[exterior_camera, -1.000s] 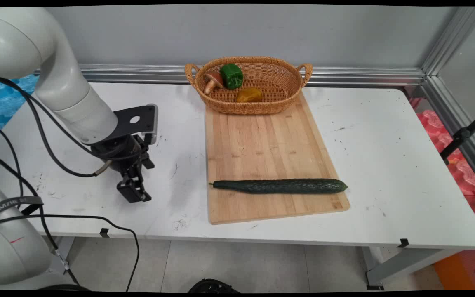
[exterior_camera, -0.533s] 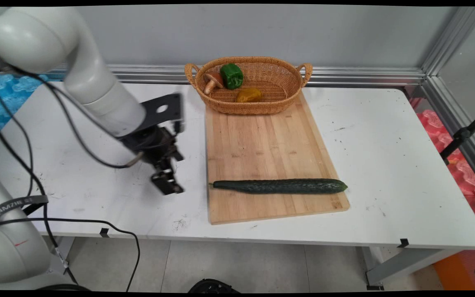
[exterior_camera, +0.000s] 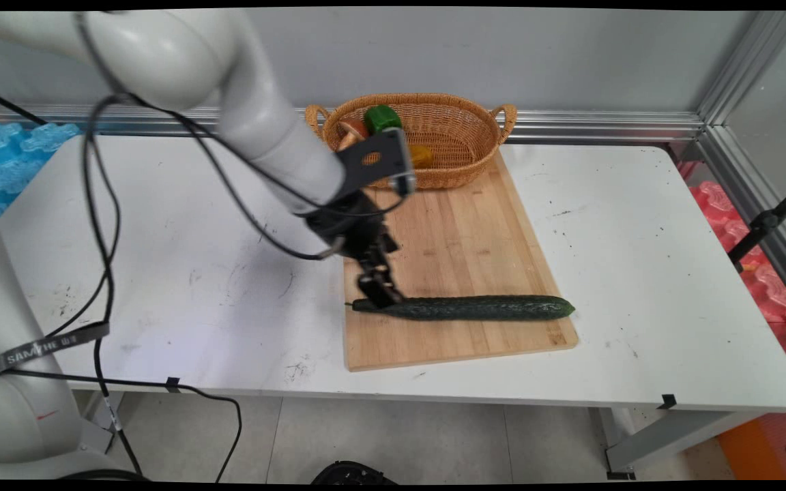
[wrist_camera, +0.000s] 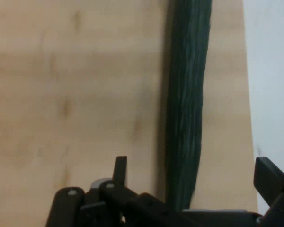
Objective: Pick up the cucumber from the cutting board
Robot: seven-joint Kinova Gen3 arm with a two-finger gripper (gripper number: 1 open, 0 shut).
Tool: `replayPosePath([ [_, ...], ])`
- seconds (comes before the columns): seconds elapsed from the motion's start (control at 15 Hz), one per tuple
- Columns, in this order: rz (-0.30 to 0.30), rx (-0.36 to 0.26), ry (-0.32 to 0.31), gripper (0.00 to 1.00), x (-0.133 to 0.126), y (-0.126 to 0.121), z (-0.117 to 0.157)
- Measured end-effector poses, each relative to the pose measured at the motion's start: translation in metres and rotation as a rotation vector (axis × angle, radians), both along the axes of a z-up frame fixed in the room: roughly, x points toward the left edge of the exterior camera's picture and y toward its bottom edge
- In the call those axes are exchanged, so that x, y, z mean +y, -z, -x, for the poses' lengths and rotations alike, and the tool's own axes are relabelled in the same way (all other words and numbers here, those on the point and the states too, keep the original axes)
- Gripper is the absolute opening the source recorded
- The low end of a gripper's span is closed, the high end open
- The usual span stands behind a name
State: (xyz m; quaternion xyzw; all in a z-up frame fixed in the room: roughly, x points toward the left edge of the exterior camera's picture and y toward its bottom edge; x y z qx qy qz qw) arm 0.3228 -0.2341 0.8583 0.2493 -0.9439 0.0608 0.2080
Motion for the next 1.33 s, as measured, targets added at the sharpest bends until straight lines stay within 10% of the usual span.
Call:
replayPosePath([
  [0.6, 0.061, 0.077, 0.027, 1.00, -0.029, 0.033, 0.072],
  [1.33, 0.091, 0.072, 0.054, 1.00, -0.041, 0.081, 0.095],
])
